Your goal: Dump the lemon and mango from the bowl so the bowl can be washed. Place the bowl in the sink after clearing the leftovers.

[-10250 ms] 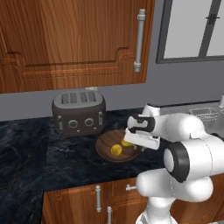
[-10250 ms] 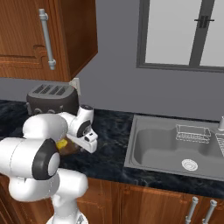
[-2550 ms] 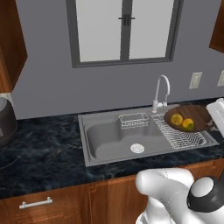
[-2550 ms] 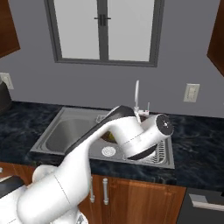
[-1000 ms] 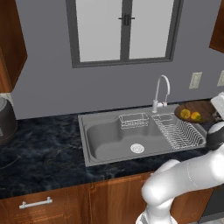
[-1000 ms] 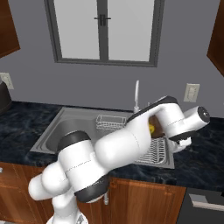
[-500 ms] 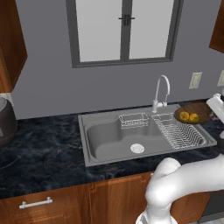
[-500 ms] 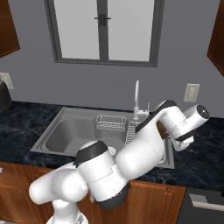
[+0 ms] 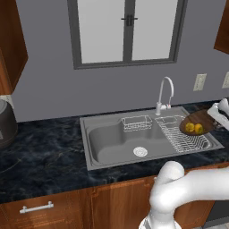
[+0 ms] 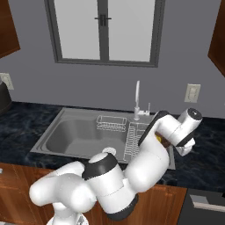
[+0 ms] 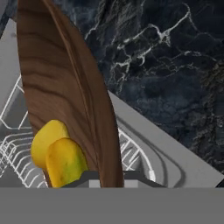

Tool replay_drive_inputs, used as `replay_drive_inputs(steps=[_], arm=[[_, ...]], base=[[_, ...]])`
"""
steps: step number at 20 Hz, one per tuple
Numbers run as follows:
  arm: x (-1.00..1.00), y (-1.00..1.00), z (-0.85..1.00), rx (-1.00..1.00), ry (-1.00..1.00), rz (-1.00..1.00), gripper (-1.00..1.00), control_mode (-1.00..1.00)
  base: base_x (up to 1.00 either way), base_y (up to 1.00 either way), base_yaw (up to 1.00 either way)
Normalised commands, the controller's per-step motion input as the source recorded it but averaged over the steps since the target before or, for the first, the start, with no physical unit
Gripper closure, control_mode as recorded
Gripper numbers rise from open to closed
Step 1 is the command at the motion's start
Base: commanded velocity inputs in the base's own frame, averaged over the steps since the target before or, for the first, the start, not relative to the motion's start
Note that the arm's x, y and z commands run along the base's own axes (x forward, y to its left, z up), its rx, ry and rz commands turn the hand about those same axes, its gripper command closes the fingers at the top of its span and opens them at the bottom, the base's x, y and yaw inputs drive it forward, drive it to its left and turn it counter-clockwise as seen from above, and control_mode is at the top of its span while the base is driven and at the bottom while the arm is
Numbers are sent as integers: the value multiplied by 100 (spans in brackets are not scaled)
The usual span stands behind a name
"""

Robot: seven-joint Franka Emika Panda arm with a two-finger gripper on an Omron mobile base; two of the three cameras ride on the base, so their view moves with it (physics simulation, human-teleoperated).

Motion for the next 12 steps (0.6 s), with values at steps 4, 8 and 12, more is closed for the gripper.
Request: replay_drive_inputs(steps=[4, 8, 12], arm=[[18, 0, -14, -16, 0, 0, 100, -100], [0, 0, -20, -20, 0, 0, 100, -100], [0, 0, -12, -18, 0, 0, 100, -100]], base=[[0, 0, 0], [0, 0, 0], [0, 0, 0]])
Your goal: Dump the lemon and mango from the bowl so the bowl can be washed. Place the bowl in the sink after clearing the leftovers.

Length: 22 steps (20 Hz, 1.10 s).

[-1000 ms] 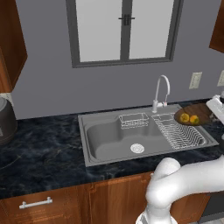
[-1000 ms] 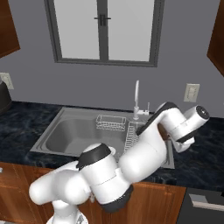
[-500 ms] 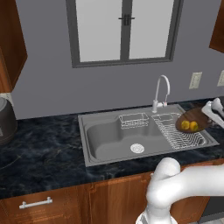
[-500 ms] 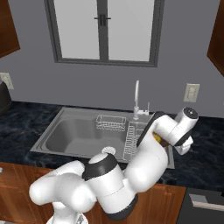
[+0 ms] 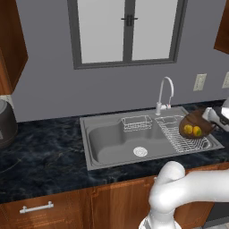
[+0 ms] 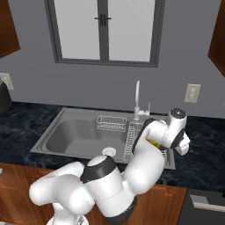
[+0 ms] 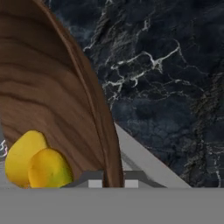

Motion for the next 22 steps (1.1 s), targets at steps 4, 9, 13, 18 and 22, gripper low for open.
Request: replay_drive_inputs(steps=[4, 9, 13, 18, 22], arm=[[1, 0, -1, -14, 0, 0, 100, -100], [-1, 1, 2, -12, -3, 0, 100, -100], [0, 6, 0, -11, 1, 0, 100, -100], [-5, 20, 3, -21, 0, 0, 100, -100], [-2, 32, 12, -26, 0, 0, 100, -100]], base=[[0, 0, 0], [0, 0, 0], [0, 0, 0], [0, 0, 0], [0, 0, 0]])
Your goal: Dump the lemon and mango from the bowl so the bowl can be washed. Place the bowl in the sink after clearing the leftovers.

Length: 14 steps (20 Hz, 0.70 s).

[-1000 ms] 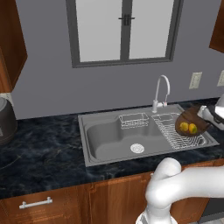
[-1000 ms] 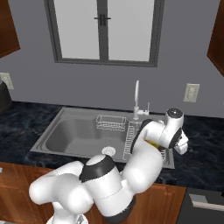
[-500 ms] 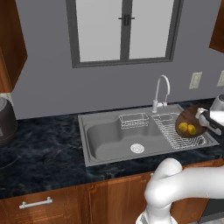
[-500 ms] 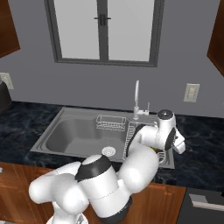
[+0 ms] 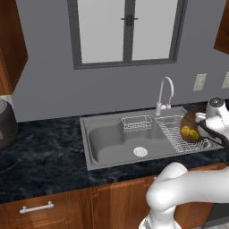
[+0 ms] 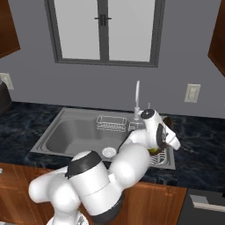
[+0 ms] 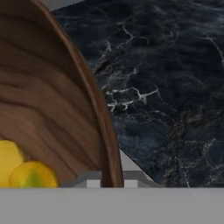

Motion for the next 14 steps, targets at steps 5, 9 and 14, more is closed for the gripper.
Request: replay_drive_inputs(steps=[5, 9, 14], arm=[[0, 24, 2, -20, 0, 1, 100, -100], [-6, 39, 3, -22, -6, 4, 100, -100], [-3, 38, 23, -21, -8, 0, 100, -100]], base=[[0, 0, 0], [0, 0, 0], [0, 0, 0]])
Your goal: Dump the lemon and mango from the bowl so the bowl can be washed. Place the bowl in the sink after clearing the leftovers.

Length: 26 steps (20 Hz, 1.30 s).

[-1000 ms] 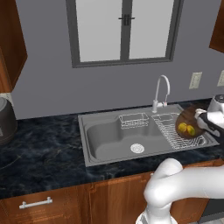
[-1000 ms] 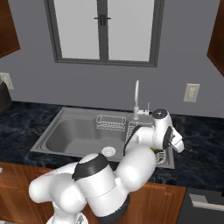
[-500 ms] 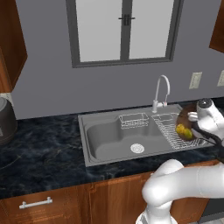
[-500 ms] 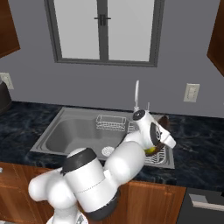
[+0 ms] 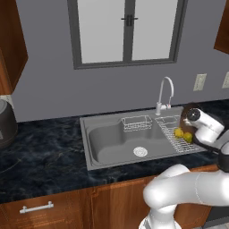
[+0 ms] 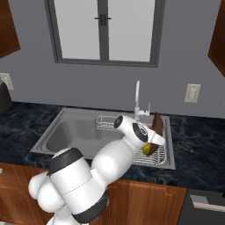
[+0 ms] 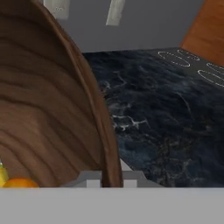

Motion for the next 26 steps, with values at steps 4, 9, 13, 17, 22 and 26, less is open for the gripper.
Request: replay_drive_inputs(steps=[4, 9, 13, 17, 22, 26], arm=[[0, 27, 12, -17, -5, 0, 100, -100], [0, 5, 2, -7, -4, 0, 100, -100], [0, -1, 32, -1, -5, -1, 100, -100], [0, -2, 54, 0, -9, -1, 100, -100], [-18, -2, 65, 0, -11, 0, 100, -100], [-61, -1, 34, 11, 0, 5, 100, -100]], base=[[0, 0, 0], [0, 0, 0], [0, 0, 0], [0, 0, 0], [0, 0, 0], [0, 0, 0]])
